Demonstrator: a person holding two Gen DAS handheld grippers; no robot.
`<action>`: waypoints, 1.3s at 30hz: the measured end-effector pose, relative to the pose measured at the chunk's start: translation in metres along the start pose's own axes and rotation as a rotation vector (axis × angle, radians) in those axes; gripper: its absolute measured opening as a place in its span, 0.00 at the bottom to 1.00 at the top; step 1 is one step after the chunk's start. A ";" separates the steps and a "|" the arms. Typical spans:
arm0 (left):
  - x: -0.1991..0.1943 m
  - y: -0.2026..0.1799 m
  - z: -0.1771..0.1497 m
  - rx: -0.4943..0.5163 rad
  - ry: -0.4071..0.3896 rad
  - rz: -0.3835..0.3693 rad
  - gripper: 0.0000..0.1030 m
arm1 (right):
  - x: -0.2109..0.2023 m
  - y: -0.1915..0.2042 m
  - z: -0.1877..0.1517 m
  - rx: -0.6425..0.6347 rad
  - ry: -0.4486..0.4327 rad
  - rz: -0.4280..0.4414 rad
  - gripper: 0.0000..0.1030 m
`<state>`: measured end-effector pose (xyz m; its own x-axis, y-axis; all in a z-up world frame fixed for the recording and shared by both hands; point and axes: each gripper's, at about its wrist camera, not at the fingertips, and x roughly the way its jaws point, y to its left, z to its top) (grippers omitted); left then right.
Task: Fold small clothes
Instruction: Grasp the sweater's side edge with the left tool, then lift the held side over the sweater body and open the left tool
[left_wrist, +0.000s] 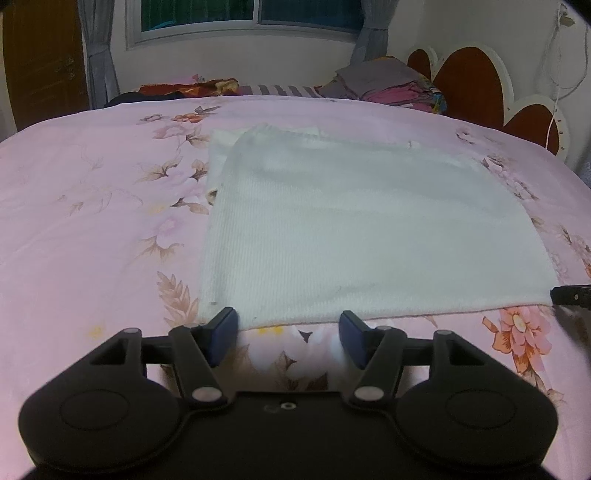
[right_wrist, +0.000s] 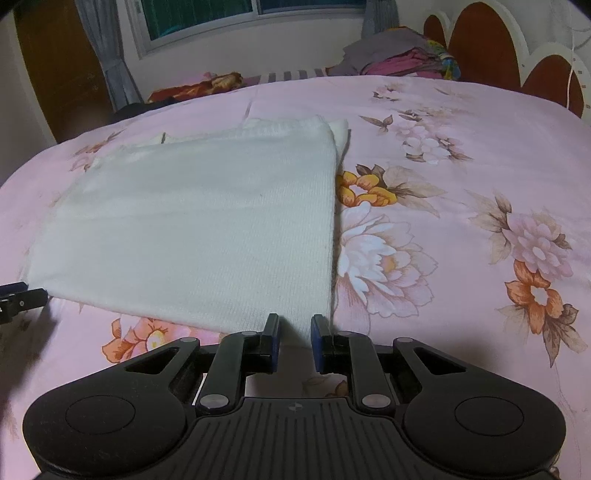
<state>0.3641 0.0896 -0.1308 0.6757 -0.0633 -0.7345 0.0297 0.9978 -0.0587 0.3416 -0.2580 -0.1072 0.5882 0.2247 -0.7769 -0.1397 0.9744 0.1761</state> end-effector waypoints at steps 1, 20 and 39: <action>0.000 0.000 0.000 -0.004 0.002 0.000 0.63 | 0.000 0.000 0.000 -0.001 0.000 0.001 0.17; -0.014 0.039 -0.040 -0.666 -0.049 -0.249 0.45 | -0.044 0.007 0.001 0.026 -0.174 0.106 0.17; 0.049 0.069 -0.005 -0.911 -0.191 -0.267 0.34 | 0.062 0.085 0.089 0.004 -0.093 0.201 0.00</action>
<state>0.3955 0.1548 -0.1747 0.8403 -0.2013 -0.5034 -0.3285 0.5497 -0.7680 0.4373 -0.1609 -0.0865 0.6199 0.4141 -0.6665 -0.2587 0.9098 0.3246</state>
